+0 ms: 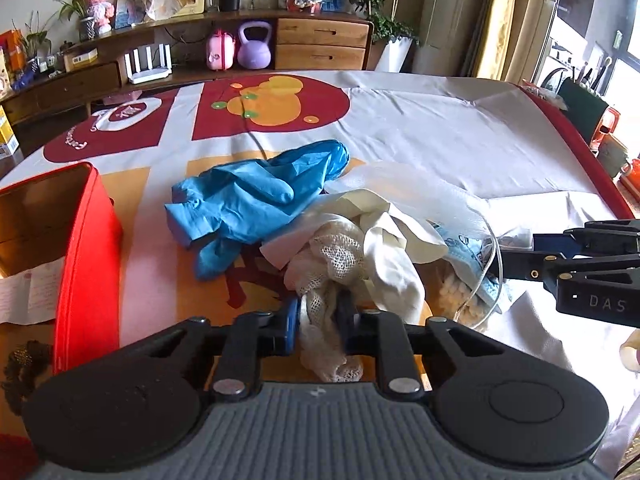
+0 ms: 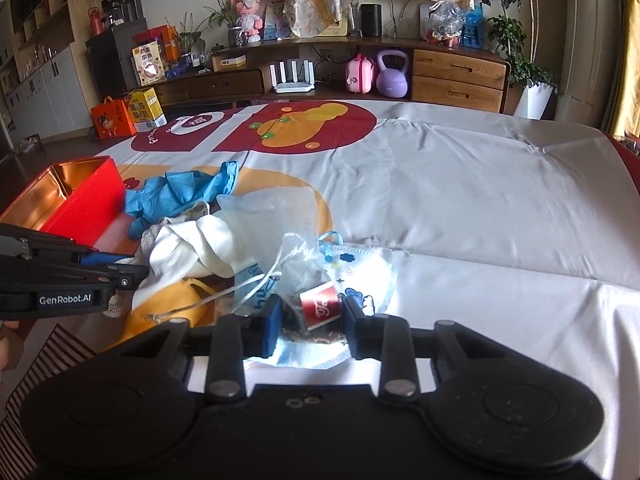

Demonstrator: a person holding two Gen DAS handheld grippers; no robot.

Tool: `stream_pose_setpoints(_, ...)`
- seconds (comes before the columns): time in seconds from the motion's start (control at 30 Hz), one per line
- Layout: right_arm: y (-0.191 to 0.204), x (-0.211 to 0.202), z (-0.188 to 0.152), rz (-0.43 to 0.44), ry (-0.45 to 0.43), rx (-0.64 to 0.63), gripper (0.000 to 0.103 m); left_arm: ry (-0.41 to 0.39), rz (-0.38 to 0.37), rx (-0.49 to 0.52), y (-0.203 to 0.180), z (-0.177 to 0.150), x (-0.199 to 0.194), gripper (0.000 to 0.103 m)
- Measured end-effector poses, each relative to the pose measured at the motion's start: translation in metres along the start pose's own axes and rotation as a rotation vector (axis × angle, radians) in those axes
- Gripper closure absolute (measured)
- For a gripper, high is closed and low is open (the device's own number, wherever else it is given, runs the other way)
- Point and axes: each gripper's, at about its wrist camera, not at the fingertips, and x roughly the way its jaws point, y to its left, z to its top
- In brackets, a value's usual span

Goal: Organize soft objects
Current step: 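Carry the packet with the right tool while the left tool carries the mesh fabric toward the tin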

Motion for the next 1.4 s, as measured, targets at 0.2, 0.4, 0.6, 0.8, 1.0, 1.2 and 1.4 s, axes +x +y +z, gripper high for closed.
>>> stream_pose_setpoints(0.2, -0.001, -0.009, -0.001, -0.011, -0.016, 0.030, 0.086, -0.025, 0.001, -0.016, 0.004, 0.001, -0.011, 0.093)
stream_pose_setpoints(0.4, 0.000, -0.028, -0.004, -0.024, -0.038, 0.051, 0.087, -0.057, 0.013, -0.050, 0.011, 0.001, -0.032, 0.093)
stream_pose_setpoints(0.6, 0.009, -0.052, -0.001, -0.002, -0.059, 0.055, 0.087, -0.082, 0.009, -0.084, 0.019, -0.002, -0.057, 0.093)
stream_pose_setpoints(0.8, 0.026, -0.078, 0.004, 0.036, -0.082, 0.039, 0.087, -0.104, 0.005, -0.109, 0.024, -0.006, -0.084, 0.093)
stream_pose_setpoints(1.0, 0.047, -0.101, 0.012, 0.077, -0.101, 0.021, 0.087, -0.128, 0.009, -0.119, 0.030, -0.008, -0.111, 0.093)
stream_pose_setpoints(1.2, 0.076, -0.110, 0.023, 0.120, -0.107, -0.016, 0.087, -0.146, 0.029, -0.132, 0.041, -0.009, -0.134, 0.093)
stream_pose_setpoints(1.4, 0.109, -0.113, 0.035, 0.158, -0.106, -0.069, 0.087, -0.158, 0.047, -0.146, 0.058, -0.011, -0.156, 0.093)
